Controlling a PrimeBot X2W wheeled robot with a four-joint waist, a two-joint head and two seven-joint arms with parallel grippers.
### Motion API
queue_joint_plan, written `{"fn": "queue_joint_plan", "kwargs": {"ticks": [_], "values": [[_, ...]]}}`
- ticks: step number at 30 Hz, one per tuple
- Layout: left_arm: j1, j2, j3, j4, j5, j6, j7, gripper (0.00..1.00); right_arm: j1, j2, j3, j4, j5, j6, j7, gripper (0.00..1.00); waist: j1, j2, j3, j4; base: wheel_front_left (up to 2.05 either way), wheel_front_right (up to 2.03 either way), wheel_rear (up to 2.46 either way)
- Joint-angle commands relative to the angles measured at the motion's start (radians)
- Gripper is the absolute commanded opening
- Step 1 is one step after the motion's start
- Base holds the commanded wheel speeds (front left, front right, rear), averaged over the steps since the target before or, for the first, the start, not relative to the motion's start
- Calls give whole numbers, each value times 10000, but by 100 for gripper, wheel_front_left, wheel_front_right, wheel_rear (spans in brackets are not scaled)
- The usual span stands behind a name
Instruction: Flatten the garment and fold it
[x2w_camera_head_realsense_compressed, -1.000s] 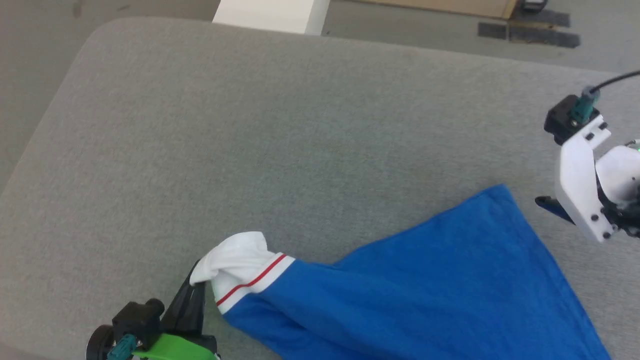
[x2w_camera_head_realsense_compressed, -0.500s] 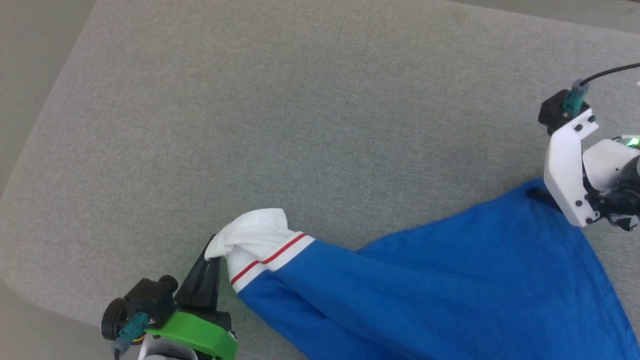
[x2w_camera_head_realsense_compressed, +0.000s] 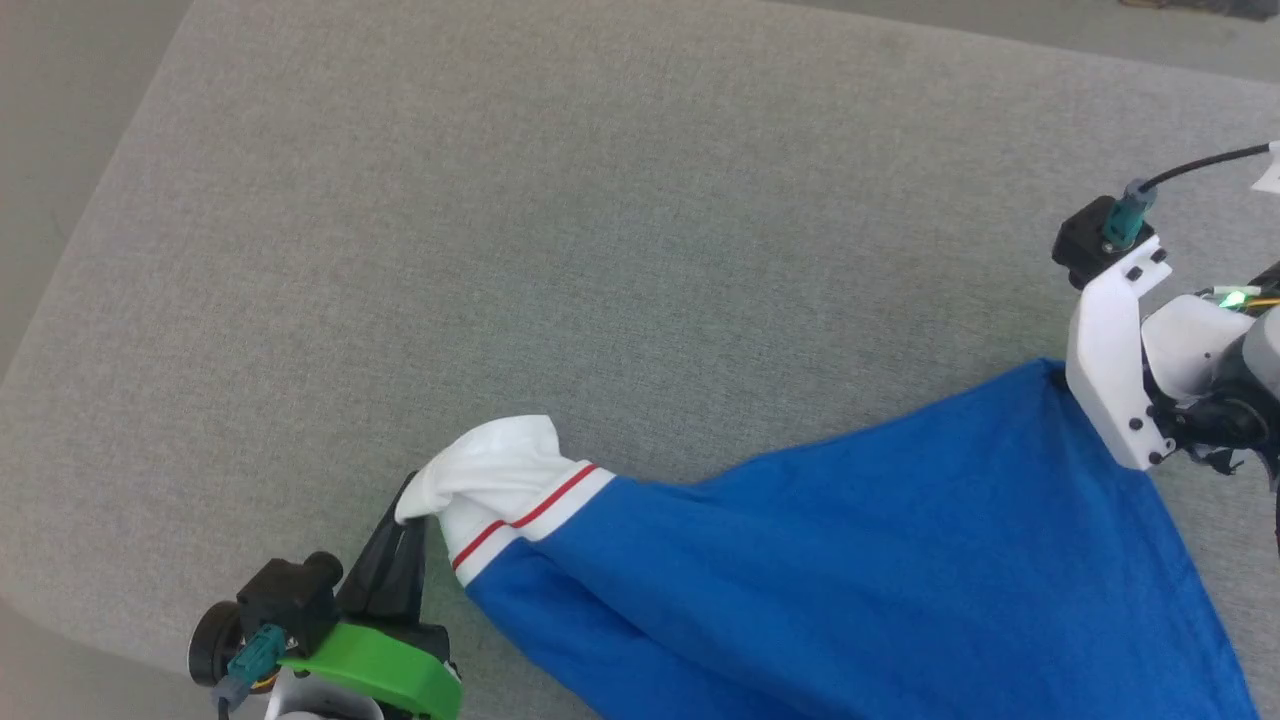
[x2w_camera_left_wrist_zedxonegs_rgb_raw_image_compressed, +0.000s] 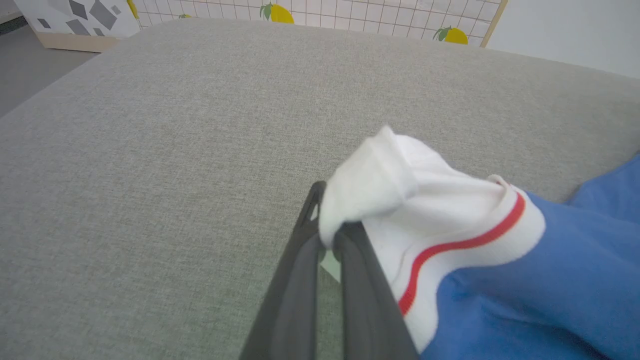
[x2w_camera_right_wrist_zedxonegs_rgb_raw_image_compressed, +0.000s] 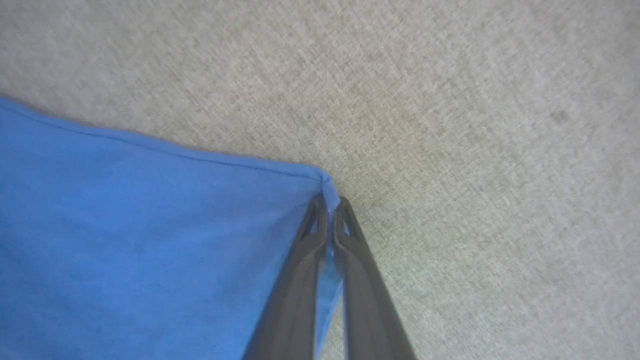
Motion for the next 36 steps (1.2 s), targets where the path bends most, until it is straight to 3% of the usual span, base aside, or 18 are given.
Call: {"fn": "queue_joint_plan", "kwargs": {"ticks": [1, 11, 17, 20, 30, 36], "values": [[81, 100, 56, 31, 90, -38, -38, 0, 156, 21, 261, 136, 139, -15, -143, 0, -1, 0, -282, -201, 0, 0, 0], [212, 584, 347, -55, 274, -38, -38, 0, 311, -301, 379, -764, 638, -15, -3185, 0, -1, 0, -1824, -902, 0, 0, 0], [-319, 1255, 475, -308, 452, -38, -37, 0, 457, -502, 68, -1048, 240, -15, -5517, 0, -1, 0, -2899, -1587, 0, 0, 0], [-878, 1578, 431, -427, 438, -38, 65, 0, 452, -441, -182, -990, 77, -15, -6141, 0, -1, 0, -3205, -1850, 0, 0, 0], [-4406, 2519, -468, -662, 254, -38, 774, 0, -415, 308, -2176, -180, -950, -15, -7614, 0, -1, 0, -3410, -2386, 0, 0, 0], [-7272, 2233, -700, 193, 324, -38, 859, 0, -1287, 1047, -3573, 469, -1972, -15, -7870, 0, -1, 0, -2796, -2469, 0, 0, 0]]}}
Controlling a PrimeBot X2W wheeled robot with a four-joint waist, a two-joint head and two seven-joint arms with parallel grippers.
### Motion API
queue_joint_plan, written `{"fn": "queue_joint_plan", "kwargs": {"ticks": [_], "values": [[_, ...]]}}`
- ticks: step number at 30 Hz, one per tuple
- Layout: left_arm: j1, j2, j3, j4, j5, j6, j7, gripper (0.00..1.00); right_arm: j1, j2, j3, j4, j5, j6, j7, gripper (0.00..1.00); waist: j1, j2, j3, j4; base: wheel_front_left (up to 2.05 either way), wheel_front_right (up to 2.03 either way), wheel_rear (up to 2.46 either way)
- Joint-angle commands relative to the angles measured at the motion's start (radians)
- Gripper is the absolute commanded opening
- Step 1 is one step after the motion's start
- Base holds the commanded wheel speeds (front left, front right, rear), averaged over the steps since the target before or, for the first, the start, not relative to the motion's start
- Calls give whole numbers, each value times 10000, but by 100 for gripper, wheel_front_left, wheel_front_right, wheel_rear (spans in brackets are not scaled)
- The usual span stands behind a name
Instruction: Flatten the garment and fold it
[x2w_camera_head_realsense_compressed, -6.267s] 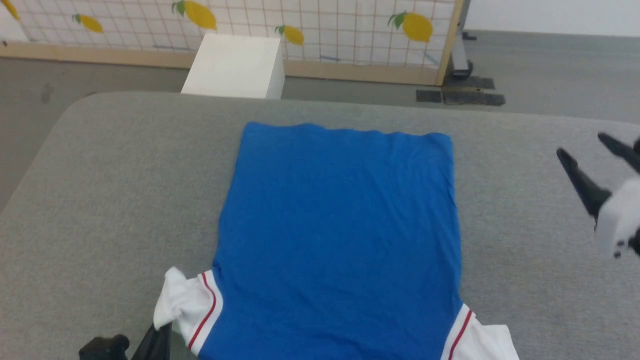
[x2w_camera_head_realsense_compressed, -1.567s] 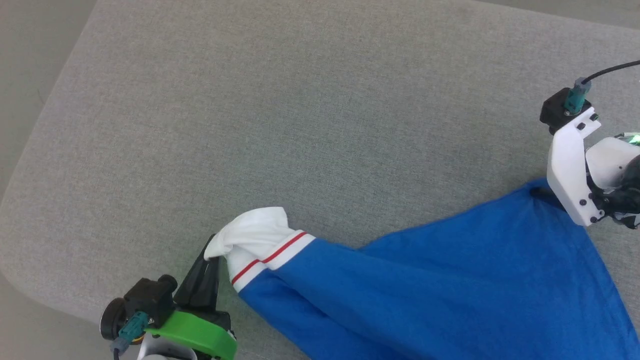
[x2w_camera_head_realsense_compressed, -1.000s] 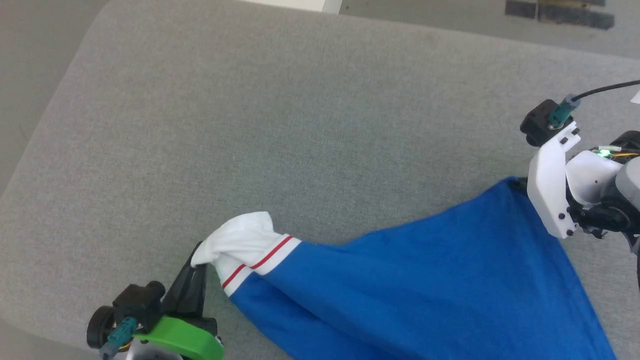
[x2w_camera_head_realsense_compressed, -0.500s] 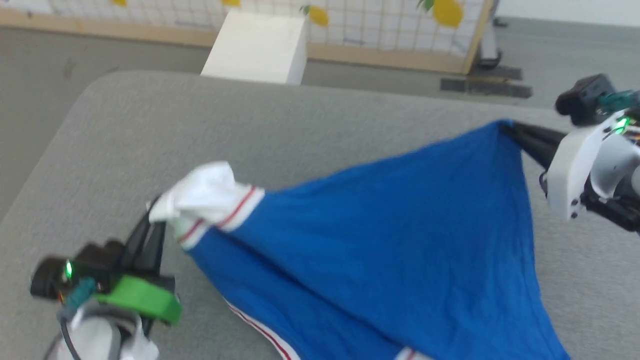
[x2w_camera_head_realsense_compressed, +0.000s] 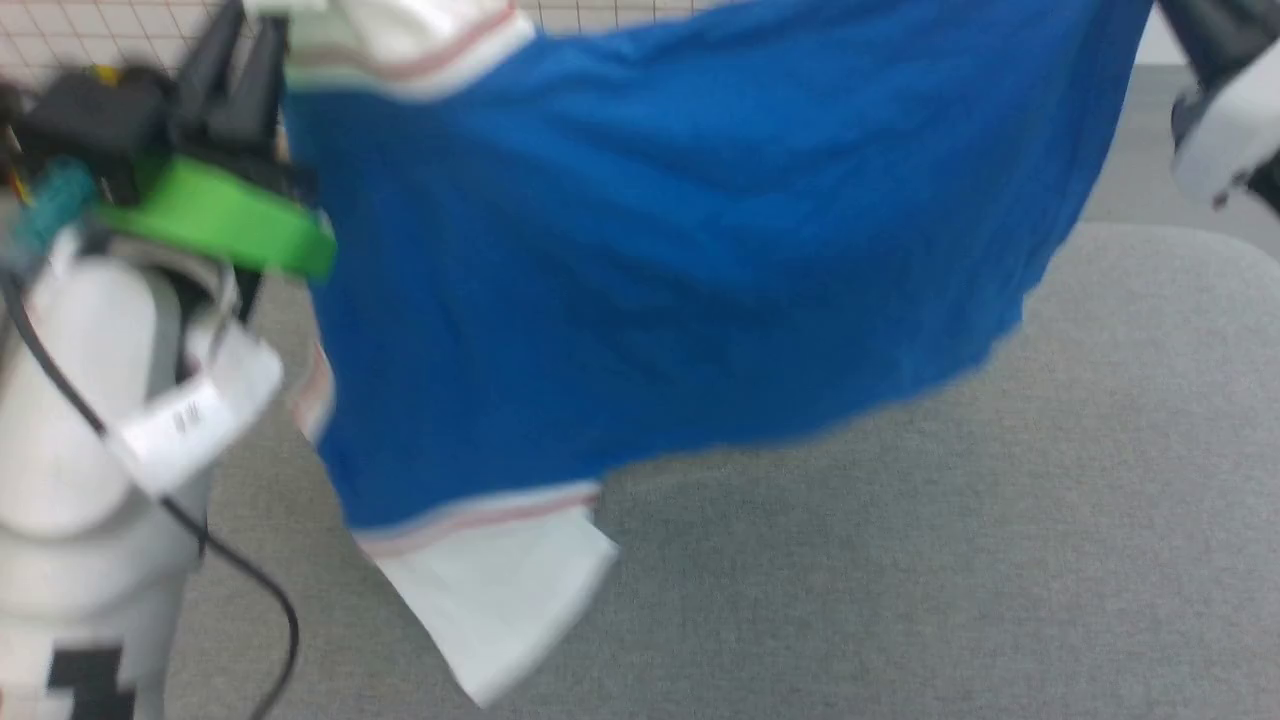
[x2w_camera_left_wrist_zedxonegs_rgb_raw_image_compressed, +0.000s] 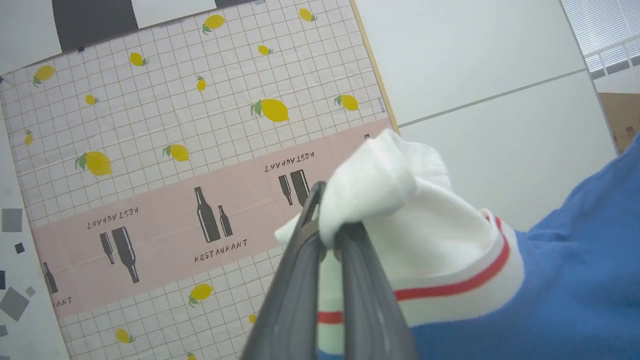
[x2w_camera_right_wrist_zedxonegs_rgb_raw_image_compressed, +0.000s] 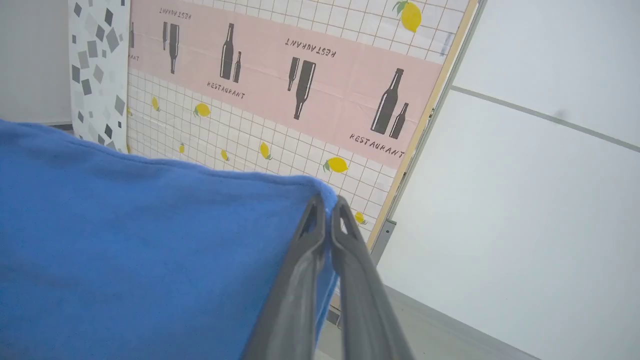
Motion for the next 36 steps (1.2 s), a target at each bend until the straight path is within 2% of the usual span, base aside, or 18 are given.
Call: {"fn": "queue_joint_plan", "kwargs": {"ticks": [1, 8, 13, 22, 29, 36], "values": [[-669, -64, -34, 321, 24, -26, 5, 0, -375, 279, -221, 81, -269, -17, -30, 0, 1, 0, 509, -78, 0, 0, 0], [-3753, -178, -417, 1708, 214, -26, -44, 0, -2209, 1163, -1247, 661, -1355, -17, 286, 0, 1, 0, 1995, -218, 0, 0, 0], [-6168, -23, -668, 2623, 350, -27, -200, 0, -3984, 1709, -1800, 1081, -2201, -17, 407, 0, 1, 0, 3385, -231, 0, 0, 0], [-9763, 135, -1016, 3874, 391, -27, -579, 0, -7088, 2140, -2675, 2060, -3638, -17, 81, 0, 1, 0, 5238, -317, 0, 0, 0], [-10939, 286, -1068, 4570, 71, -27, -790, 0, -8203, 2644, -2800, 3071, -4113, -17, -464, 0, 1, 0, 5941, -542, 0, 0, 0], [-10480, 350, -1043, 5282, -14, -25, -882, 0, -7902, 2807, -2304, 3800, -4116, -17, -956, 0, 1, 0, 6147, -408, 0, 0, 0]]}}
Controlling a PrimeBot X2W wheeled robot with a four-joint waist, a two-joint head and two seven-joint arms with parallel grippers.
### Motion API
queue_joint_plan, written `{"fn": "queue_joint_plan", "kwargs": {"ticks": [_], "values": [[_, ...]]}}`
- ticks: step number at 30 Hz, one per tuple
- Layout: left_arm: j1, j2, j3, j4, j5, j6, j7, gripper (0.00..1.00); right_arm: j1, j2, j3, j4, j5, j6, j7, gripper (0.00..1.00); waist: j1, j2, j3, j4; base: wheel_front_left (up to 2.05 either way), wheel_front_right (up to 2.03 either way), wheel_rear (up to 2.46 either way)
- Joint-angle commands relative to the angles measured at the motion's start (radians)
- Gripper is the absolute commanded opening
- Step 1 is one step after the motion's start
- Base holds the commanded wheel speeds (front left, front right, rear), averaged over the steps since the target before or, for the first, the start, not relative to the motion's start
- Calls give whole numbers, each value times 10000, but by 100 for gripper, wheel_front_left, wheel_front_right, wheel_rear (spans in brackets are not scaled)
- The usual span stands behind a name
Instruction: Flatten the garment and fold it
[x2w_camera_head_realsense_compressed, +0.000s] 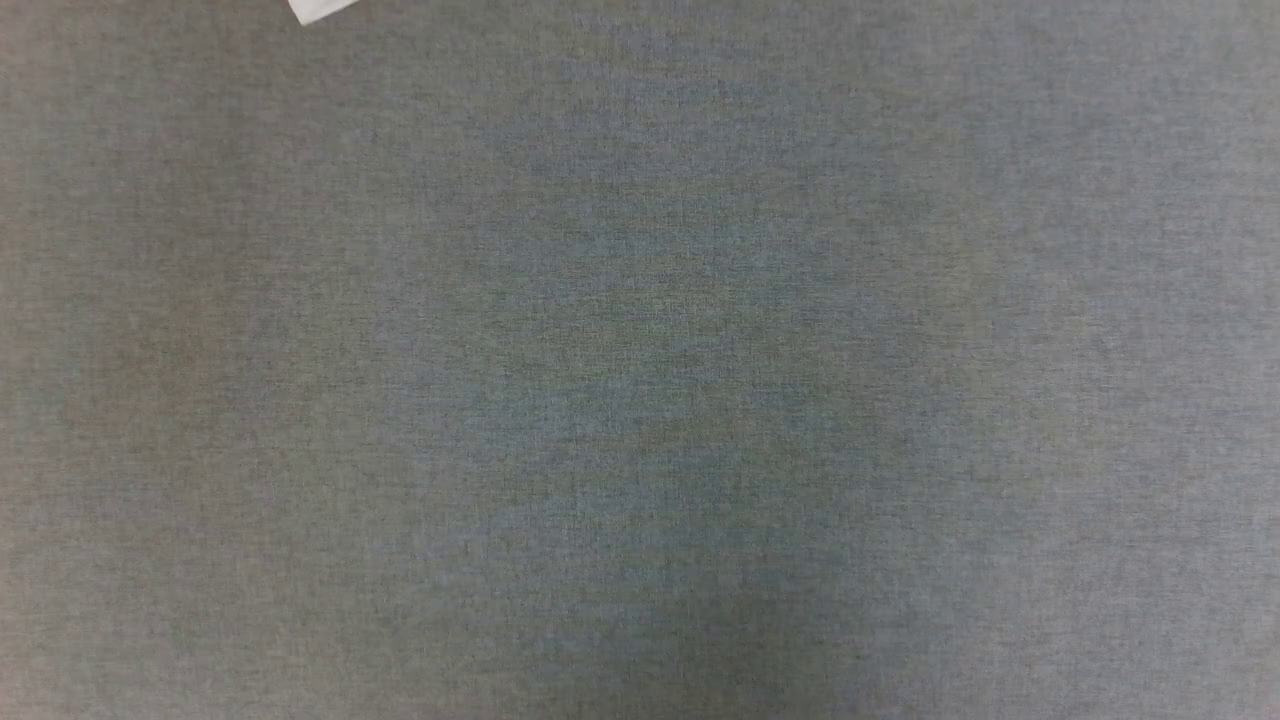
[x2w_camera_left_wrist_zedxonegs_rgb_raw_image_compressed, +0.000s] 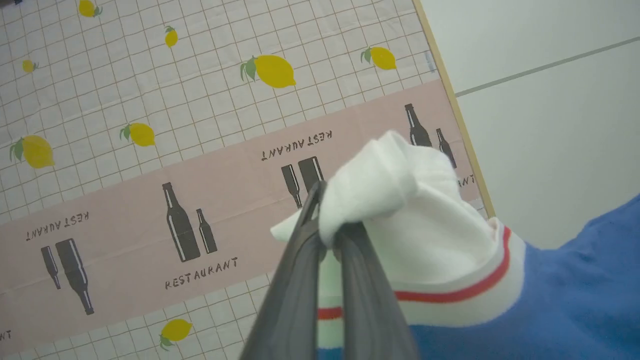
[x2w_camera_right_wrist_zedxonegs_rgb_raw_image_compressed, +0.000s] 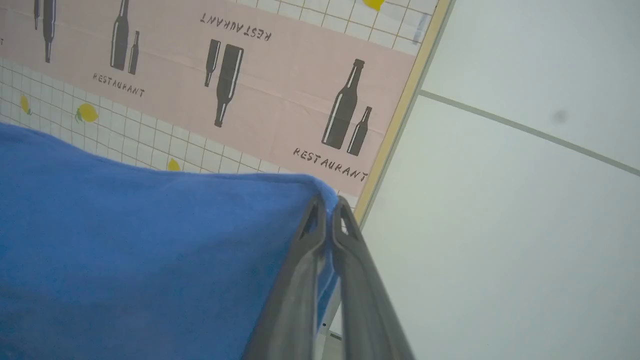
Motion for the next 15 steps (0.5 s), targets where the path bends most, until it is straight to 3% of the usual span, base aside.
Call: {"fn": "queue_joint_plan", "kwargs": {"ticks": [1, 7, 15], "values": [[311, 41, -6, -13, -52, -26, -71, 0, 321, 63, 185, 142, 64, -17, -112, 0, -2, 0, 84, 53, 0, 0, 0], [2067, 2, 113, -518, -157, -26, -75, 0, 1722, 59, 1119, 477, 592, -17, -694, 0, -2, 0, -380, 217, 0, 0, 0], [6290, 184, 763, -2399, -201, 80, -77, 0, 4311, -171, 2636, 302, 1702, -17, -1318, 0, -2, 0, -1774, 156, 0, 0, 0]]}}
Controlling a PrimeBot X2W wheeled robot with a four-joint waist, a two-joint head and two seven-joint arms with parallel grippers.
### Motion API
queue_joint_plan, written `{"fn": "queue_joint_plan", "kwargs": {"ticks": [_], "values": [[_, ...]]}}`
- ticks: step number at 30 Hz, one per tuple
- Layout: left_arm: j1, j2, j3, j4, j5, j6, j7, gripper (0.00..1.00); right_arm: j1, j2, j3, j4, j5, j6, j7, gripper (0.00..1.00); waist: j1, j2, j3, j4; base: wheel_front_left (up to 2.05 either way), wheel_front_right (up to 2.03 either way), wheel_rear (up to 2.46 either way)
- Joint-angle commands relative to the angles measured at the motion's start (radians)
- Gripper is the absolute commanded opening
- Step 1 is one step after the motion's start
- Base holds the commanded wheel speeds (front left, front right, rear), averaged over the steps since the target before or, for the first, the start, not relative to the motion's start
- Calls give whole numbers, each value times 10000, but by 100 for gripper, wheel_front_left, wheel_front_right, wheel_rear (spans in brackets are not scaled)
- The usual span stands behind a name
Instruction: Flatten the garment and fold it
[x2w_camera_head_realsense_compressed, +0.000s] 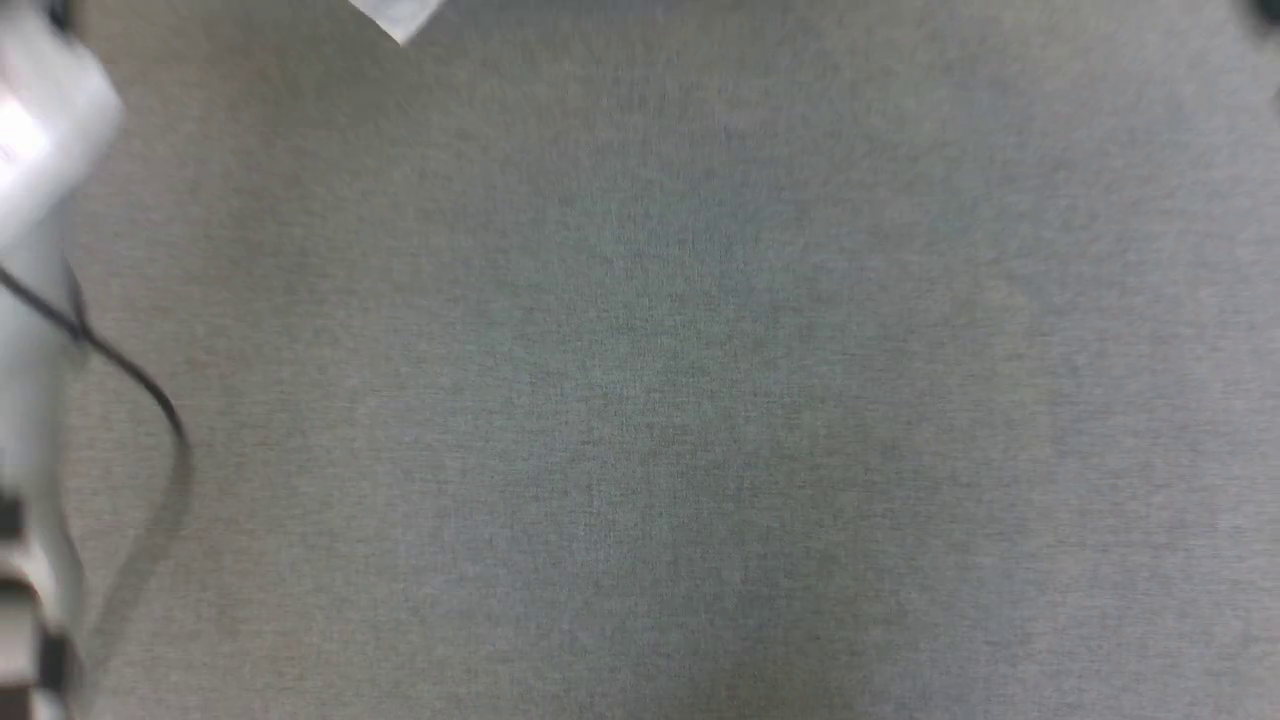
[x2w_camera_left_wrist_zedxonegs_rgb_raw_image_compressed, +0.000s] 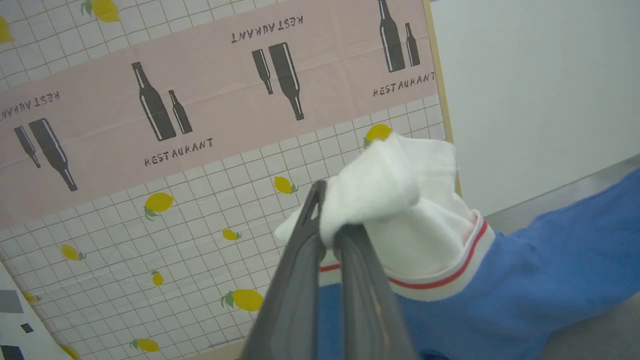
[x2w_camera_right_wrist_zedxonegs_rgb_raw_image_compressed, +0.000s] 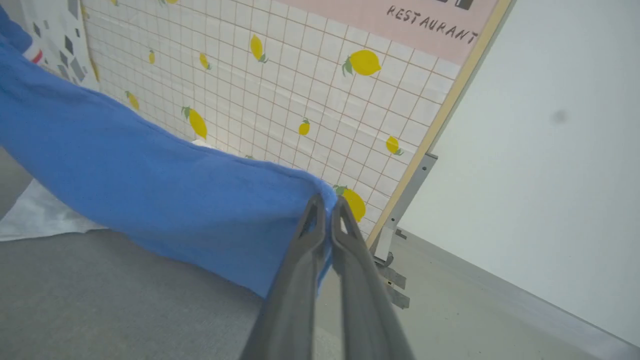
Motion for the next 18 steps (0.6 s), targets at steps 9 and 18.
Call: {"fn": "queue_joint_plan", "kwargs": {"ticks": [9, 18], "values": [[5784, -147, 849, -1948, -238, 578, -48, 0, 3606, -1007, 1370, -1300, 1390, -19, -307, 0, -1, 0, -2484, 110, 0, 0, 0], [9703, -557, 663, -2256, -345, 690, -49, 0, 7086, -2036, 2051, -2738, 2080, -19, 44, 0, -1, 0, -4030, 332, 0, 0, 0]]}}
